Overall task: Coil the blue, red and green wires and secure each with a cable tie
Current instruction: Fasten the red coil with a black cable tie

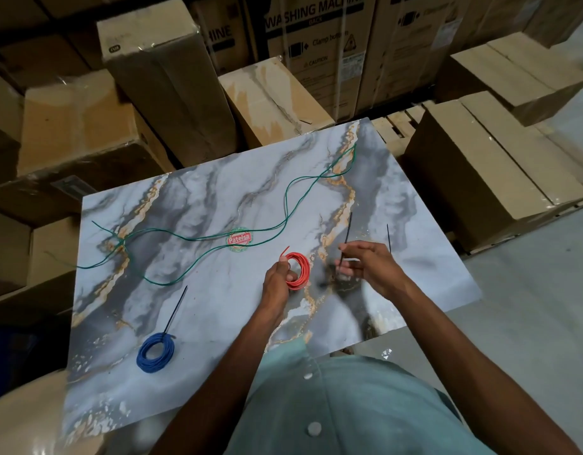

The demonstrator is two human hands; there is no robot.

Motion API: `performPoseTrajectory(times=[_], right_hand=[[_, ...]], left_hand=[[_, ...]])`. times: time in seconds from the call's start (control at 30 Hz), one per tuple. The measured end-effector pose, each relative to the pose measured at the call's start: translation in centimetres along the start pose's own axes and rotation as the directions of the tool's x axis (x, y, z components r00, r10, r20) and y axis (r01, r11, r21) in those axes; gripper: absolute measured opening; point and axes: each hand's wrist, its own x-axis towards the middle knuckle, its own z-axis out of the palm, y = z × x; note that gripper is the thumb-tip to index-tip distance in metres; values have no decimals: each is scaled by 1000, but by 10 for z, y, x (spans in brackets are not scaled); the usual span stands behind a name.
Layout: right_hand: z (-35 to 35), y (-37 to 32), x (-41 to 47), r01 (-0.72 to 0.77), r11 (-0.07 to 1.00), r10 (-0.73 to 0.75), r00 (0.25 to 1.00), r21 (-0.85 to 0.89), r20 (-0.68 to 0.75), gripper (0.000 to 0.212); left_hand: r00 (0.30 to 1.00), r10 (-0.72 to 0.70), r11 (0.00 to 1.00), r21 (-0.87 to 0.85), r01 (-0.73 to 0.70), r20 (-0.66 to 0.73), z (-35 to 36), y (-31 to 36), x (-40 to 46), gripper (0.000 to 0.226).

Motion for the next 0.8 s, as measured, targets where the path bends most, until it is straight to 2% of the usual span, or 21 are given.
performPoseTrajectory(times=[0.13, 0.43, 0.7, 0.8], right_hand=[[37, 4, -8, -64, 998, 64, 992, -1, 113, 11], [88, 11, -23, -164, 986, 162, 970, -6, 182, 14], [116, 17, -41, -156, 988, 157, 956, -25, 246, 27], [124, 20, -44, -116, 989, 135, 955, -87, 264, 29]], left_hand=[[998, 14, 1000, -25, -15, -67, -19, 2, -1, 38], [990, 30, 991, -122, -48, -141, -68, 0, -6, 32], [982, 84, 991, -88, -100, -168, -94, -7, -14, 36], [980, 92, 989, -95, -109, -174, -100, -7, -17, 36]])
